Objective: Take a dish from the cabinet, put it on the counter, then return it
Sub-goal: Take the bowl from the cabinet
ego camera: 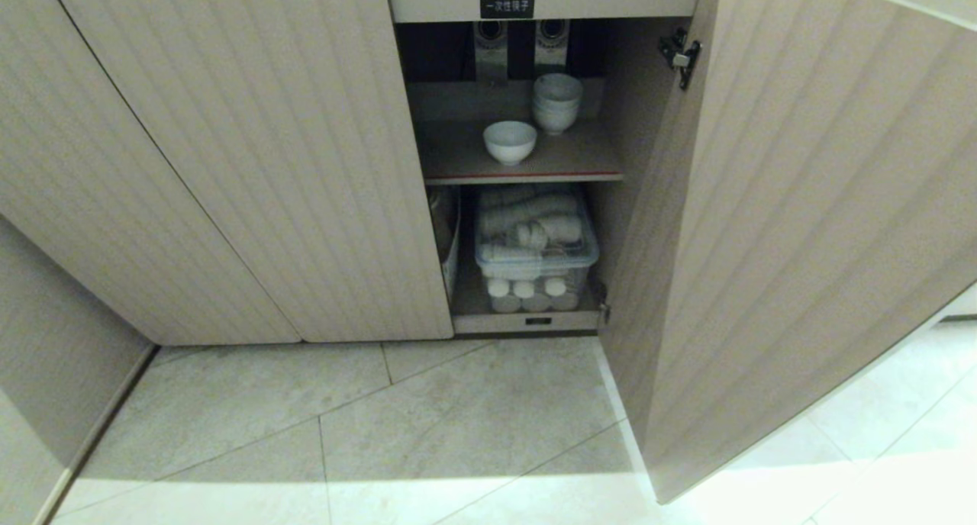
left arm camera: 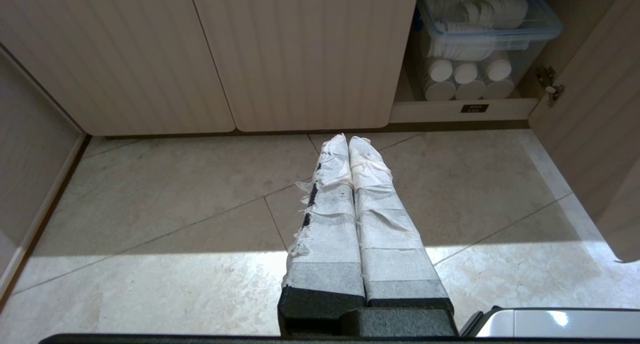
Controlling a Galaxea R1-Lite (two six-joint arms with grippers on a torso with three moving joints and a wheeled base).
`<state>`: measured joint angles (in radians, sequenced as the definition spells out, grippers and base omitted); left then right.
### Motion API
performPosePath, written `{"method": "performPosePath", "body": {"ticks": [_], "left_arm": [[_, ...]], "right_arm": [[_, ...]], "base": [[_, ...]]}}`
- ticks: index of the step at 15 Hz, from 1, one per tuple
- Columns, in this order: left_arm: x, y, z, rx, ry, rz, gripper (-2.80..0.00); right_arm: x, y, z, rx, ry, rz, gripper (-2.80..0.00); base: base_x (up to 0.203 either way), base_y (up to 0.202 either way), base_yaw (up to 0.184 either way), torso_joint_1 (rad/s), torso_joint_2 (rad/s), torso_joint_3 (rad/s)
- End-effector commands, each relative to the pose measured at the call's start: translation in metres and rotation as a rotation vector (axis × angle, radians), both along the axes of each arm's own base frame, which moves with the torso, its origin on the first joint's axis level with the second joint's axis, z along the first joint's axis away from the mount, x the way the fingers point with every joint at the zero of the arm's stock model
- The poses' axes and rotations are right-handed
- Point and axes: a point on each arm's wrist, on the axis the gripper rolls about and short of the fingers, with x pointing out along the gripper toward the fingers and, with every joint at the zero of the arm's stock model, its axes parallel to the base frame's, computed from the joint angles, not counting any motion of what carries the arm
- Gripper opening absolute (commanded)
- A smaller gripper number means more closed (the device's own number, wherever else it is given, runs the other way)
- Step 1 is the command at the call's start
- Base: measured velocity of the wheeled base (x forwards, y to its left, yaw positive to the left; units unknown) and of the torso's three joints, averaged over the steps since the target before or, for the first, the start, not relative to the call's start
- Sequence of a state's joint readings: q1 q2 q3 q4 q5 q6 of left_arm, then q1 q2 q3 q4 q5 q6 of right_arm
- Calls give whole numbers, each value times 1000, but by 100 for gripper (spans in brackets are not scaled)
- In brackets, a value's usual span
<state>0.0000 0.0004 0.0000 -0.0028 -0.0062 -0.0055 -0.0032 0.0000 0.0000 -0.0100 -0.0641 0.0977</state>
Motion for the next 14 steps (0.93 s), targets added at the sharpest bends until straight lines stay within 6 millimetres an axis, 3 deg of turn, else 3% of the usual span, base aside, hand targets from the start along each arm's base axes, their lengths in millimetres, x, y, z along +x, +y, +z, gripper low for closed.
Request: {"method": "performPosePath", "body": {"ticks": [1, 14], "left_arm": [[0, 0, 0, -1, -1, 0, -280], [0, 0, 0, -1, -1, 0, -280]], "right_arm": [[0, 0, 0, 1, 1, 0, -280], [0, 0, 0, 1, 1, 0, -280]], "base": [[0, 0, 0, 0, 0, 0], [0, 0, 0, 0, 0, 0]]}}
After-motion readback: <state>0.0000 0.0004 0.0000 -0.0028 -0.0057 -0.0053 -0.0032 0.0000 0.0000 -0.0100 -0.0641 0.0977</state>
